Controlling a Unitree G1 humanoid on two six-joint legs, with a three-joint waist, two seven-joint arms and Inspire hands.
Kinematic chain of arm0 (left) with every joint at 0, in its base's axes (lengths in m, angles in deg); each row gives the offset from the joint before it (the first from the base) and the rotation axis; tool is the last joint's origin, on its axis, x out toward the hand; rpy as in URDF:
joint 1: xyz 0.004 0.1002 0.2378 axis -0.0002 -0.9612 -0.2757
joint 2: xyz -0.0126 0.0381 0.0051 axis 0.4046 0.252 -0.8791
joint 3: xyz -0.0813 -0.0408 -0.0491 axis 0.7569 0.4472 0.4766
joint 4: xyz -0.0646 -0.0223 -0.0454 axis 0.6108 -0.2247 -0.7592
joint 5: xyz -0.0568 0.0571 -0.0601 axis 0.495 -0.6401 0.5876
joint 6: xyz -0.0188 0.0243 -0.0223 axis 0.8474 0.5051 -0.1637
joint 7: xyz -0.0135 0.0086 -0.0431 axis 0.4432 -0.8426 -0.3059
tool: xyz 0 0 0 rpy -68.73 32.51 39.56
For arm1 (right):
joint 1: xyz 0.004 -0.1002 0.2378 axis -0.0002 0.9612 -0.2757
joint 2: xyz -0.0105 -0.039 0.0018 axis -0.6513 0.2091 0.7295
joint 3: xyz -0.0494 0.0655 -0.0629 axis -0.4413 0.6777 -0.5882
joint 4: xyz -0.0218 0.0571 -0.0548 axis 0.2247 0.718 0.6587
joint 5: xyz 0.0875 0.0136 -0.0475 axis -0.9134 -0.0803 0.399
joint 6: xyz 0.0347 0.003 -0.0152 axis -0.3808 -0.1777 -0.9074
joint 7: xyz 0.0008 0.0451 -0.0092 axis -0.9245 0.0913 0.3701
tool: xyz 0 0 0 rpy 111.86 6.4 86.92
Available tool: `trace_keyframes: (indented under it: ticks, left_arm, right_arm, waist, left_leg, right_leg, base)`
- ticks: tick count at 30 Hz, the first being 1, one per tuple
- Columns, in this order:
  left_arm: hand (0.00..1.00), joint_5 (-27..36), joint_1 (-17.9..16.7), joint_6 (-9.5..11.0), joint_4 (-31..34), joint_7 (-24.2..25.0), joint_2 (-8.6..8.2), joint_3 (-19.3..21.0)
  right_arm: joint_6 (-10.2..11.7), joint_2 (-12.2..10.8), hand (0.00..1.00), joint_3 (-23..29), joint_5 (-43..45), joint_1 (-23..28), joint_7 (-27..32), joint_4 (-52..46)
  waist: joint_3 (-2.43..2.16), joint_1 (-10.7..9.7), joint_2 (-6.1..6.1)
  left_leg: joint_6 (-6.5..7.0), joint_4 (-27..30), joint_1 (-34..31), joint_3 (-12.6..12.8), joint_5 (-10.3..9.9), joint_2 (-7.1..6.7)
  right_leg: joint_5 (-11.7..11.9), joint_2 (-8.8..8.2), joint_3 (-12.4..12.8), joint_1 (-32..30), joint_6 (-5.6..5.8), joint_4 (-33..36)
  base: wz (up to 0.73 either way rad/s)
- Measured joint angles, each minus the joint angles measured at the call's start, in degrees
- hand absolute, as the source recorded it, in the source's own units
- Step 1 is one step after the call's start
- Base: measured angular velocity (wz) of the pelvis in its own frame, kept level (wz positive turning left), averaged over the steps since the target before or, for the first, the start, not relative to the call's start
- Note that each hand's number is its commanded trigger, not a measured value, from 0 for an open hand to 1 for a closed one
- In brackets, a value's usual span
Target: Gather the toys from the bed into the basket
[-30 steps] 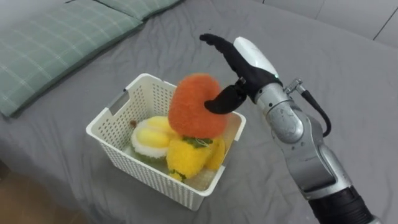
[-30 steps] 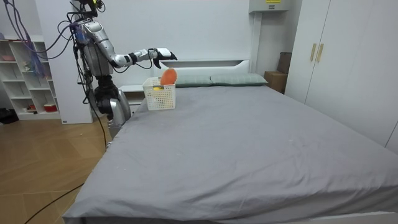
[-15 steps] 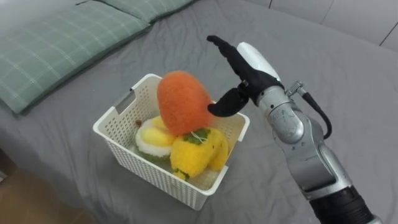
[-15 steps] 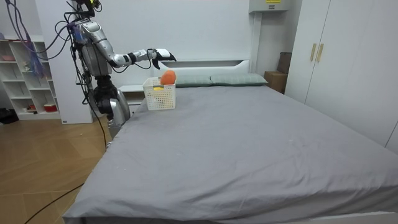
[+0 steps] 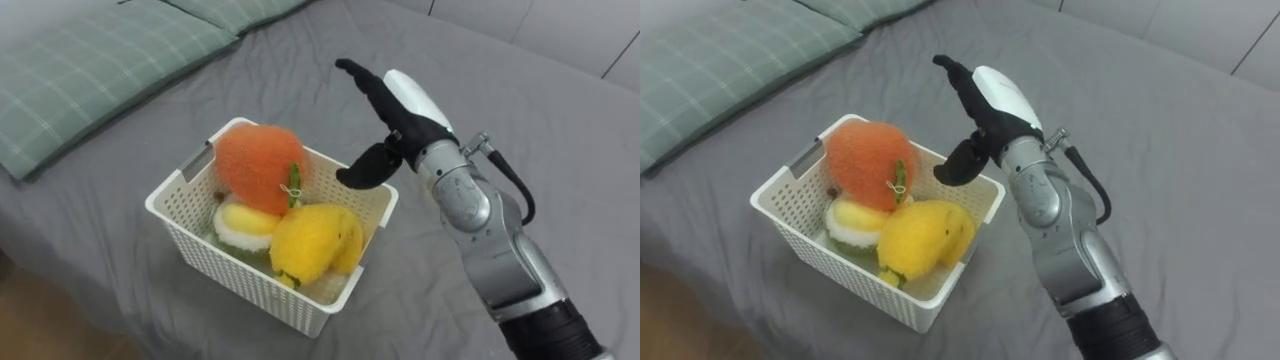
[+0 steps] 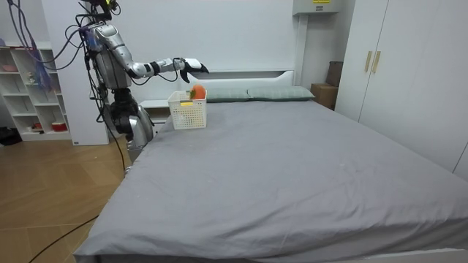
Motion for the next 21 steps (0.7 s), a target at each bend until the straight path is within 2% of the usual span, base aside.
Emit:
trace_keyframes:
  ticks: [4,7,11,13,14,15,19,21]
  left_arm:
    - [0.0,0.2,-1.0,0.0,-0.3,-0.5,0.0,0.5]
    - [0.0,0.6,-1.2,0.0,-0.8,-0.6,0.01,0.6]
    - [0.0,0.4,-1.4,0.8,-0.8,-1.7,-0.11,0.7]
    - [0.0,0.4,-1.9,1.5,-0.8,-2.1,-0.36,1.7]
    - [0.0,0.3,-2.9,1.9,-0.8,-2.3,-0.44,2.1]
    - [0.0,0.3,-4.0,2.0,-0.8,-2.8,-0.45,2.2]
    - [0.0,0.3,-6.1,2.4,-1.0,-4.5,-0.44,3.9]
    - [0.0,0.4,-6.3,3.5,-1.8,-4.6,-0.46,5.1]
  right_arm:
    - [0.1,0.7,0.0,2.4,-3.0,0.8,0.3,0.0]
    - [1.0,1.2,0.0,5.1,-7.1,2.5,2.0,0.0]
    - [3.1,1.1,0.0,8.2,-11.9,4.9,5.8,0.9]
    - [3.8,1.2,0.0,10.7,-14.9,6.8,7.0,0.8]
    - [3.8,1.2,0.0,12.0,-15.8,7.8,7.9,0.7]
    - [4.0,1.3,0.0,13.2,-16.6,8.8,9.1,0.7]
    - [5.8,1.4,0.0,17.5,-20.5,10.9,13.7,0.5]
    - [7.8,2.1,0.0,20.9,-23.9,12.1,17.2,0.5]
  waist:
    - [0.04,-1.2,0.08]
    - [0.05,-1.8,0.19]
    - [0.11,-4.0,0.53]
    - [-0.11,-4.3,0.92]
    - [-0.49,-4.4,1.48]
    - [-0.73,-5.5,1.89]
    - [-0.95,-8.1,2.54]
    - [-1.0,-9.7,2.64]
  left_leg:
    - [0.0,0.0,0.3,0.0,0.0,0.05]
    - [0.02,0.0,0.5,0.4,0.1,0.16]
    - [0.04,0.0,0.5,0.8,0.0,0.23]
    - [0.09,0.0,0.6,1.6,0.0,0.4]
    - [0.16,-0.2,0.7,2.4,-0.1,0.53]
    - [0.24,-0.3,1.1,3.1,-0.1,0.66]
    - [0.27,-1.3,2.2,5.1,-0.2,1.1]
    - [0.27,-1.9,2.6,5.9,-0.2,1.18]
  right_leg:
    - [0.0,0.08,0.2,0.1,0.0,0.0]
    - [0.0,0.09,0.5,0.1,0.0,0.0]
    - [0.0,0.06,0.8,0.1,0.0,0.1]
    - [0.0,0.08,1.4,-0.2,0.0,0.2]
    - [0.0,0.12,2.1,-0.4,0.02,0.2]
    - [0.1,0.11,2.4,-0.5,0.07,0.3]
    - [0.1,0.18,3.8,-0.7,0.05,0.3]
    - [0.1,0.24,4.6,-0.8,0.04,0.3]
  base:
    - [0.0]
    - [-0.05]
    - [-0.05]
    - [-0.17]
    - [-0.3]
    - [-0.28]
    - [-0.27]
    - [-0.19]
